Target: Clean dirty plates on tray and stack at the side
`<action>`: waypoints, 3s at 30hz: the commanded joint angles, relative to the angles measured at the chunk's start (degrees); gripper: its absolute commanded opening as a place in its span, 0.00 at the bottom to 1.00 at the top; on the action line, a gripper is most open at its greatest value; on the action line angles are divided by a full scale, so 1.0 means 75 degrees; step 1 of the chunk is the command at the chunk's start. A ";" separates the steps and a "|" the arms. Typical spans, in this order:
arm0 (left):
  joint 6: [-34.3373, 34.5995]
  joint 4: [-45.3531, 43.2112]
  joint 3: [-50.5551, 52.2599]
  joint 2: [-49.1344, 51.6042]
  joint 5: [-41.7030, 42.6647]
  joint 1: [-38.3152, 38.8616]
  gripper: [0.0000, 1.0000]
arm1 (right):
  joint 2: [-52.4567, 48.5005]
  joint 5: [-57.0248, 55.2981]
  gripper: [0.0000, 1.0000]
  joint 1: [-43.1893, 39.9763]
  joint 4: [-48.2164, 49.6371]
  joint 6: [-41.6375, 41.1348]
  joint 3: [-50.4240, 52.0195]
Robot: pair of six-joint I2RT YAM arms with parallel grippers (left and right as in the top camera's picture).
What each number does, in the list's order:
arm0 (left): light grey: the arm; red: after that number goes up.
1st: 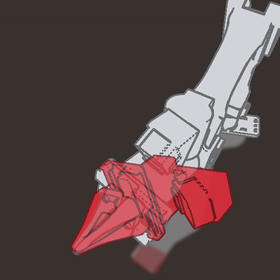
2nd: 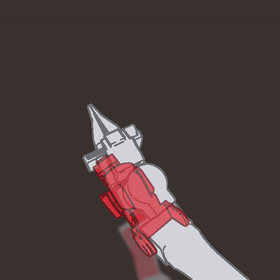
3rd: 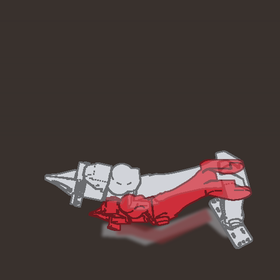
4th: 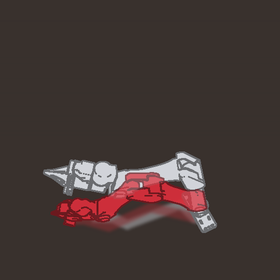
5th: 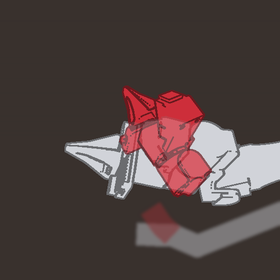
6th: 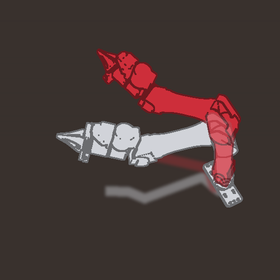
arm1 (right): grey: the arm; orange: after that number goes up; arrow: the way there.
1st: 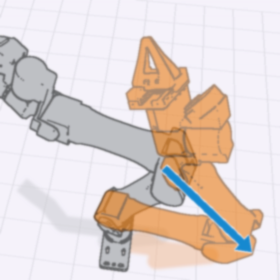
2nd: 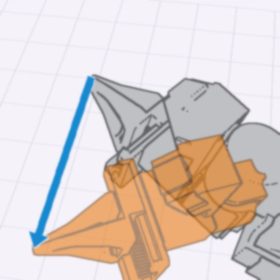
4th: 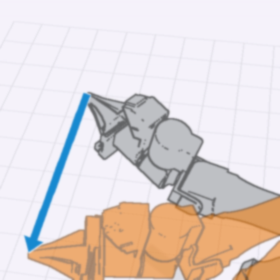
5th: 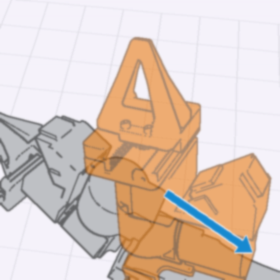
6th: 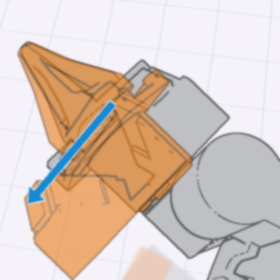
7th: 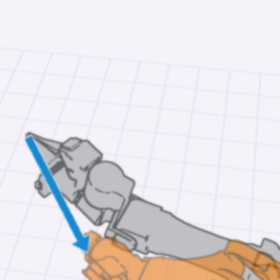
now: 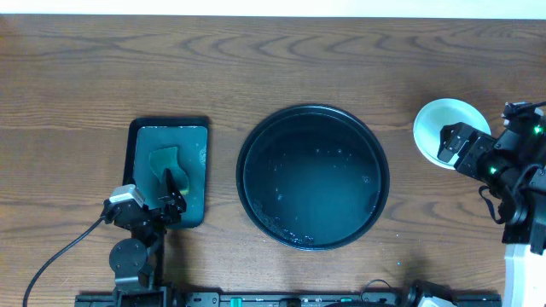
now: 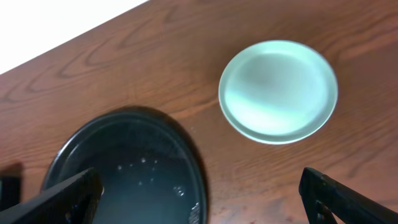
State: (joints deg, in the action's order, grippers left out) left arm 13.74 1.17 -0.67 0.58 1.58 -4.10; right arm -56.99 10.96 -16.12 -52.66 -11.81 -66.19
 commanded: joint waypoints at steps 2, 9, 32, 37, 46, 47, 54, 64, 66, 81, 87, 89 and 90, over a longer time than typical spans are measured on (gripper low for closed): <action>0.0070 0.0391 0.0058 -0.0047 -0.0122 -0.0044 0.79 | 0.0947 -0.1387 0.99 0.0673 0.0516 0.0364 0.0513; 0.0070 0.0391 0.0058 -0.0047 -0.0122 -0.0044 0.79 | 0.3620 -0.1594 0.99 0.1751 0.2900 0.1358 0.3337; 0.0070 0.0391 0.0058 -0.0047 -0.0122 -0.0044 0.80 | 0.7560 -0.0437 0.99 0.2008 0.6665 0.1445 0.8565; 0.0070 0.0391 0.0058 -0.0047 -0.0122 -0.0044 0.79 | 0.7560 -0.0388 0.99 0.2011 0.6755 0.1757 0.8789; 0.0070 0.0391 0.0058 -0.0047 -0.0122 -0.0044 0.79 | 0.7560 -0.0335 0.99 0.2011 0.6540 0.2500 0.8789; 0.0070 0.0391 0.0058 -0.0047 -0.0122 -0.0044 0.79 | 0.7560 -0.0335 0.99 0.2011 0.6540 0.2500 0.8789; 0.0070 0.0391 0.0058 -0.0047 -0.0122 -0.0044 0.79 | 0.7557 -0.0341 0.99 0.2005 0.6548 0.2498 0.8786; 0.0070 0.0391 0.0058 -0.0047 -0.0122 -0.0044 0.80 | 0.7557 -0.0341 0.99 0.2005 0.6548 0.2498 0.8786; 0.0070 0.0391 0.0058 -0.0047 -0.0122 -0.0044 0.80 | 0.7557 -0.0341 0.99 0.2005 0.6548 0.2498 0.8786; 0.0070 0.0393 0.0058 -0.0047 -0.0122 -0.0044 0.79 | 0.7557 -0.0341 0.99 0.2005 0.6548 0.2498 0.8786; 0.0070 0.0391 0.0058 -0.0047 -0.0122 -0.0044 0.79 | 0.7557 -0.0341 0.99 0.2005 0.6548 0.2498 0.8786; 0.0070 0.0391 0.0058 -0.0047 -0.0122 -0.0044 0.80 | 0.7557 -0.0341 0.99 0.2005 0.6548 0.2498 0.8786; 0.0070 0.0393 0.0058 -0.0047 -0.0122 -0.0044 0.79 | 0.7557 -0.0341 0.99 0.2005 0.6548 0.2498 0.8786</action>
State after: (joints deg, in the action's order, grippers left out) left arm 13.76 1.54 -0.97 0.60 1.58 -4.10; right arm -0.69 7.94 -1.69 -3.33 6.52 -0.38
